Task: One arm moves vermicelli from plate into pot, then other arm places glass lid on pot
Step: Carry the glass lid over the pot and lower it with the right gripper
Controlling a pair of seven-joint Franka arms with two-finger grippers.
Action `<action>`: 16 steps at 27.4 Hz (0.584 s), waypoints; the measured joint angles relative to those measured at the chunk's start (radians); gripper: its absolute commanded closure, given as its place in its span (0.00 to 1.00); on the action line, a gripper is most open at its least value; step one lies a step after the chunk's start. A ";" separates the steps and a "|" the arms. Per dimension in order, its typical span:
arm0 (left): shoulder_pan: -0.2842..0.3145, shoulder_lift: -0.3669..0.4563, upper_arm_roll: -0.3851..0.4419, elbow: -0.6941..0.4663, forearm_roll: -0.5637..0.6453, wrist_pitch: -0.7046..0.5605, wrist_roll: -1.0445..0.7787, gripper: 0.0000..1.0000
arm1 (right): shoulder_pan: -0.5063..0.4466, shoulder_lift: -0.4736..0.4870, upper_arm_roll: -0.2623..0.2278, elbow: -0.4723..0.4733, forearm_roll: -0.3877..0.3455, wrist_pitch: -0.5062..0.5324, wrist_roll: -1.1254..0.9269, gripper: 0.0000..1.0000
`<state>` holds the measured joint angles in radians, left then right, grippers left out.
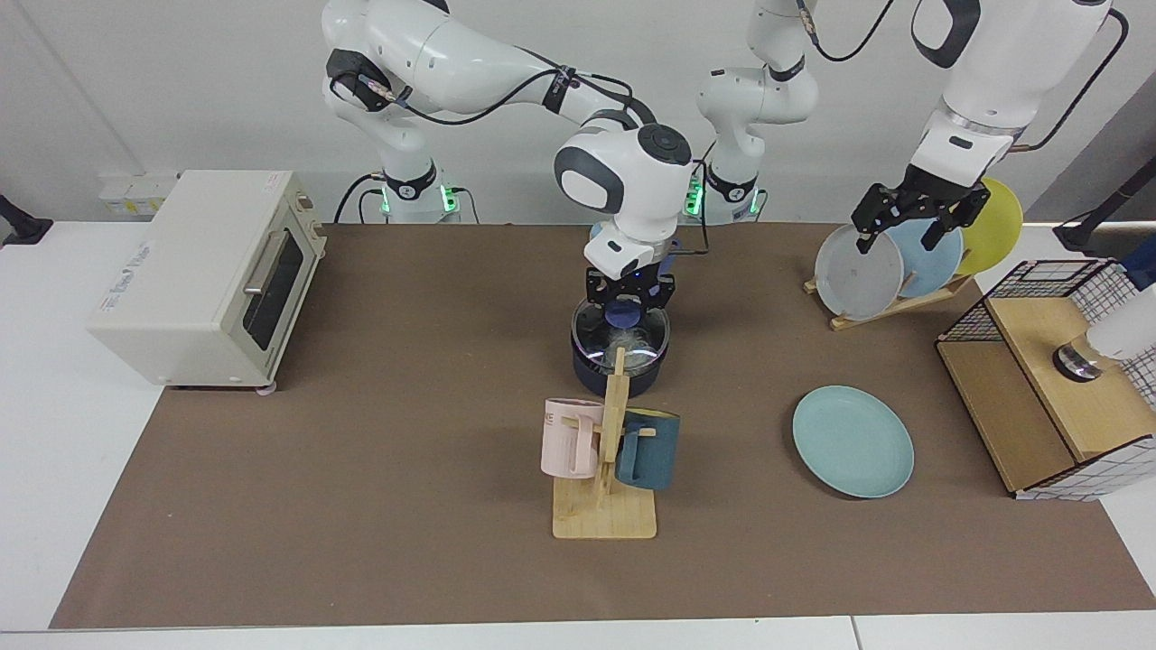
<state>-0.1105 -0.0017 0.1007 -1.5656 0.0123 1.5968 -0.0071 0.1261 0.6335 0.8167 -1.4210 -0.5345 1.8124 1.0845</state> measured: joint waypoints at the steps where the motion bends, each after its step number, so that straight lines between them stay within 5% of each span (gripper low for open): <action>1: 0.000 0.000 -0.001 0.000 0.000 0.000 0.000 0.00 | 0.000 0.000 0.000 -0.001 -0.003 0.002 0.000 1.00; 16: -0.001 0.000 -0.003 0.000 0.000 0.000 0.000 0.00 | -0.006 -0.004 0.000 -0.020 -0.038 0.037 -0.002 1.00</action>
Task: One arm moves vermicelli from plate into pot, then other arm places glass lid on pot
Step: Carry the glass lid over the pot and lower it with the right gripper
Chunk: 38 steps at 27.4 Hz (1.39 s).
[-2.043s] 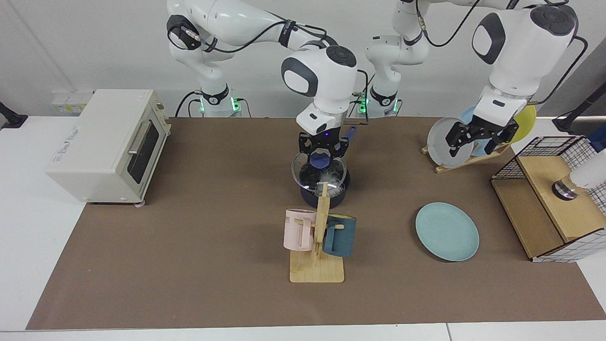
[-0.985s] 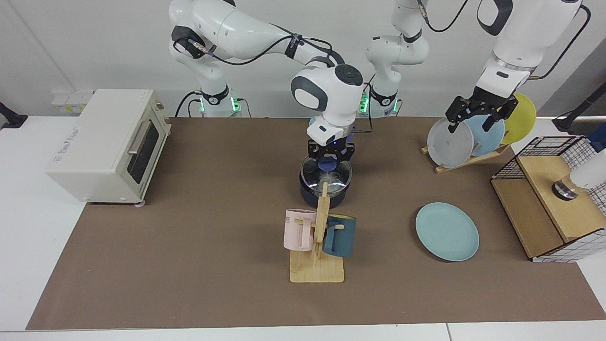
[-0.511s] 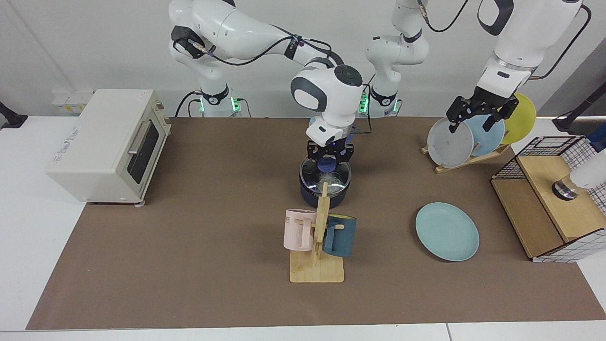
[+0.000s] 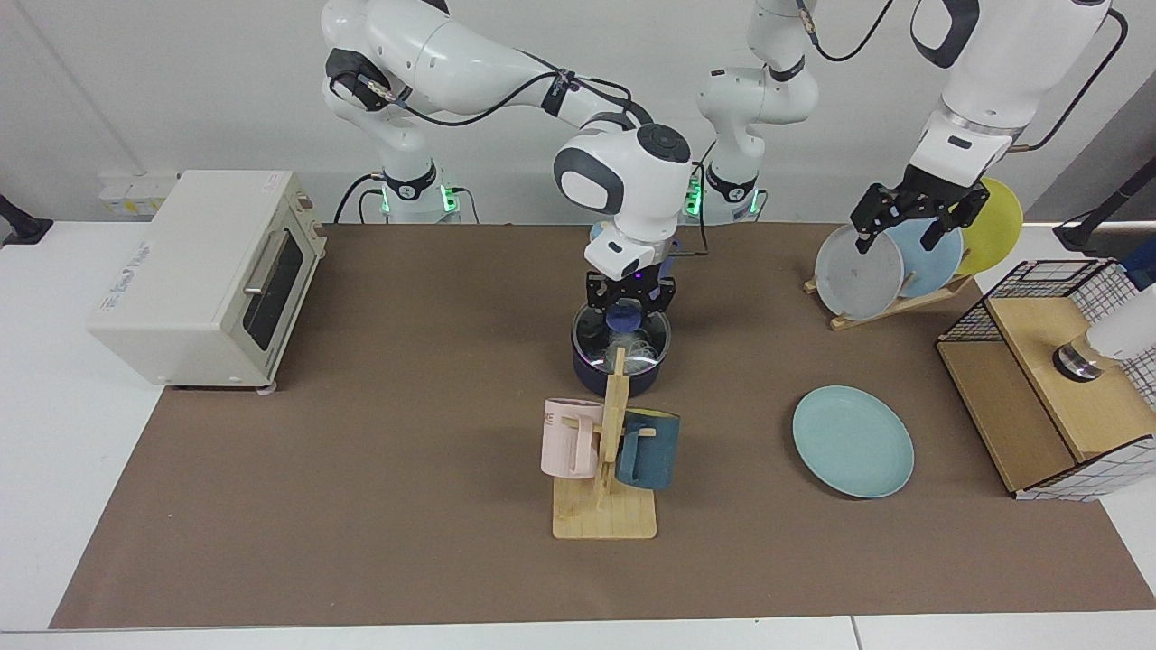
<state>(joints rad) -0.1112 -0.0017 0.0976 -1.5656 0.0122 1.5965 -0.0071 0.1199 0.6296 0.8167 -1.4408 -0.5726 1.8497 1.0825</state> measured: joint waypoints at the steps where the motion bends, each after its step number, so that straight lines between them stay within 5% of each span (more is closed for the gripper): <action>1: 0.000 0.000 0.000 0.000 0.000 0.000 0.000 0.00 | -0.001 -0.001 0.000 -0.002 0.000 0.002 -0.001 1.00; 30: 0.000 0.000 0.012 0.000 0.000 0.020 -0.030 0.00 | -0.012 -0.019 0.002 -0.043 -0.036 0.051 -0.005 1.00; 32: 0.000 0.000 0.012 0.000 0.000 0.020 -0.055 0.00 | -0.012 -0.019 0.002 -0.043 -0.036 0.051 -0.005 0.81; 33: 0.000 0.000 0.012 0.000 0.000 0.020 -0.065 0.00 | -0.012 -0.019 0.002 -0.044 -0.036 0.051 -0.005 0.51; 34: 0.000 0.000 0.012 0.000 0.000 0.020 -0.073 0.00 | -0.012 -0.019 0.002 -0.044 -0.036 0.051 -0.005 0.09; 35: 0.000 0.000 0.012 0.000 0.000 0.020 -0.076 0.00 | -0.012 -0.019 0.002 -0.044 -0.036 0.051 -0.005 0.01; 38: 0.000 0.000 0.012 0.000 0.000 0.020 -0.076 0.00 | -0.012 -0.019 0.002 -0.044 -0.036 0.054 -0.005 0.00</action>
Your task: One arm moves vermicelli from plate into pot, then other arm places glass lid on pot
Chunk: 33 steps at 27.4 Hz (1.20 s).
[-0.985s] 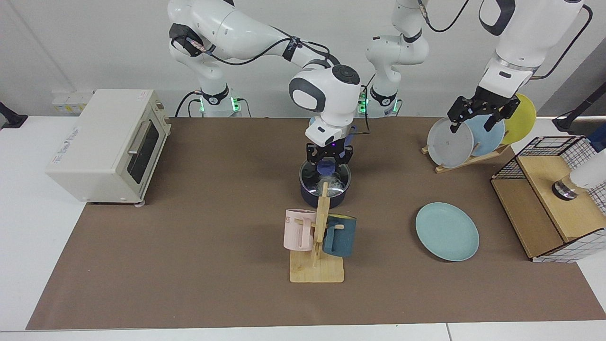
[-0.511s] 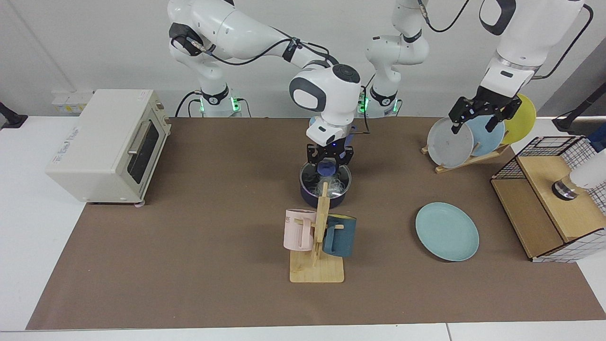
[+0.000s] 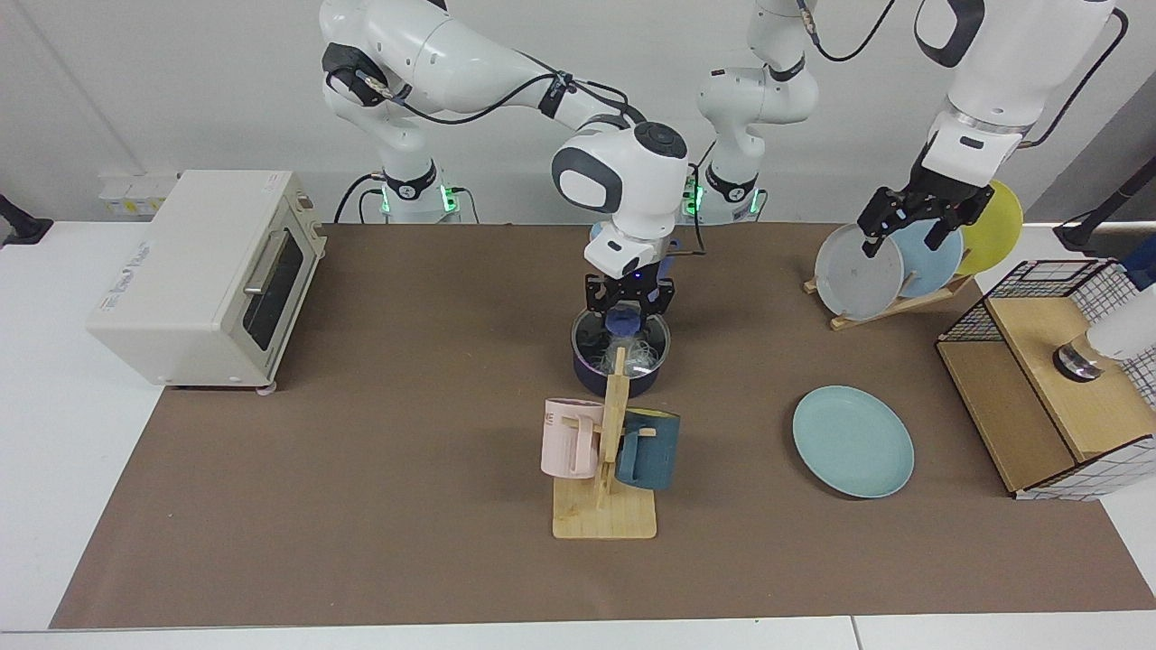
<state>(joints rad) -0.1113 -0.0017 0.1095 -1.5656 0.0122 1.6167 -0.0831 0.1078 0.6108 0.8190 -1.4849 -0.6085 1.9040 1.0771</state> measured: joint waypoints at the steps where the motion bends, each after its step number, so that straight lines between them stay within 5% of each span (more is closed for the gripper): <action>1: 0.000 0.000 0.000 0.000 0.000 0.000 0.000 0.00 | 0.000 0.000 0.000 0.000 0.000 0.002 0.000 0.00; 13: 0.000 0.000 -0.001 0.000 0.000 0.000 0.044 0.00 | -0.023 -0.030 0.003 0.036 0.002 -0.049 0.001 0.00; 18: 0.000 0.000 -0.001 0.000 0.000 0.000 0.058 0.00 | -0.022 -0.084 -0.014 0.060 0.075 -0.141 -0.015 0.00; 21: 0.000 0.000 -0.001 0.000 0.000 0.000 0.062 0.00 | -0.017 -0.167 -0.094 0.067 0.169 -0.181 -0.102 0.00; 25: 0.000 0.000 -0.002 0.000 0.000 0.000 0.064 0.00 | -0.012 -0.296 -0.257 0.066 0.302 -0.218 -0.272 0.00; 33: 0.000 0.000 -0.002 0.000 0.000 0.000 0.065 0.00 | -0.012 -0.448 -0.524 0.043 0.408 -0.261 -0.533 0.00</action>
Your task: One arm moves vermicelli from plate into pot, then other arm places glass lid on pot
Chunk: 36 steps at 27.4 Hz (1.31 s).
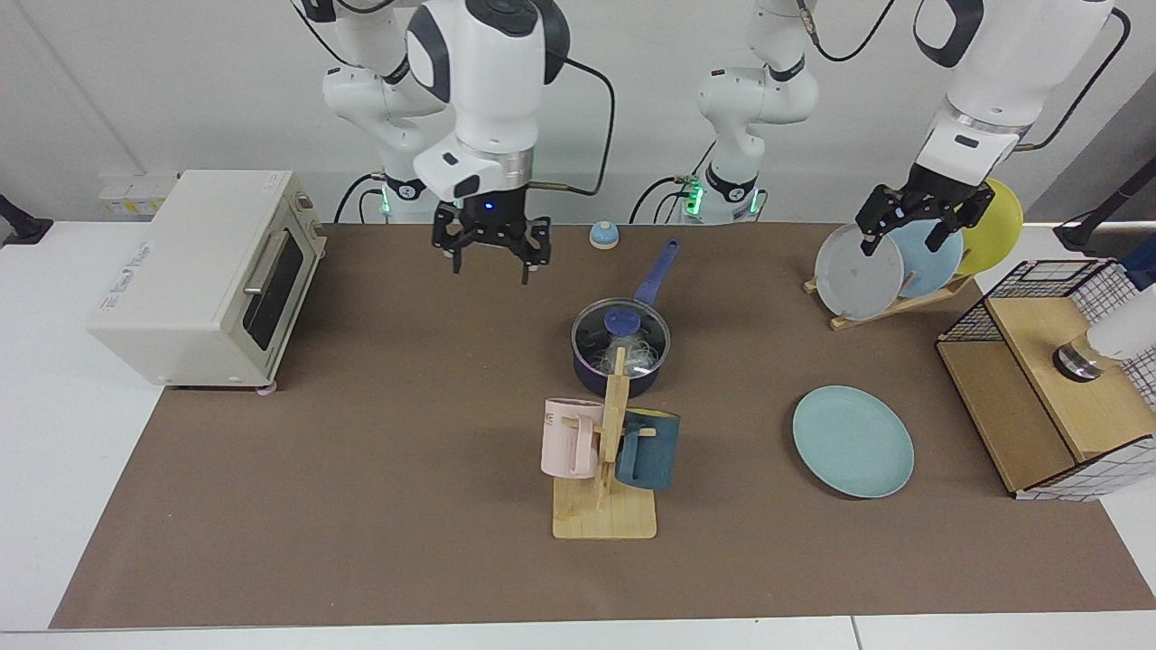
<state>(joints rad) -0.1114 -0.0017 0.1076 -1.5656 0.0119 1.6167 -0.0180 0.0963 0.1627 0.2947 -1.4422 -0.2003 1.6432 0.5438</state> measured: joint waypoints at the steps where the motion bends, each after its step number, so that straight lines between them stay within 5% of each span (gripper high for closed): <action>1: 0.000 0.000 0.000 0.000 0.000 0.000 0.000 0.00 | 0.000 -0.009 -0.030 -0.005 0.016 -0.002 -0.031 0.00; 7: 0.000 0.000 0.000 0.000 0.000 0.000 0.001 0.00 | -0.004 -0.067 -0.193 -0.073 0.082 -0.015 -0.225 0.00; 12: 0.000 0.000 0.000 0.000 0.000 0.000 0.002 0.00 | -0.013 -0.107 -0.257 -0.124 0.090 -0.015 -0.287 0.00; 36: 0.000 0.000 -0.001 0.000 0.000 0.001 0.008 0.00 | -0.031 -0.150 -0.271 -0.124 0.146 -0.041 -0.317 0.00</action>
<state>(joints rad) -0.1114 -0.0017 0.1062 -1.5656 0.0118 1.6173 -0.0096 0.0653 0.0132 0.0235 -1.5660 -0.0540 1.6025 0.2269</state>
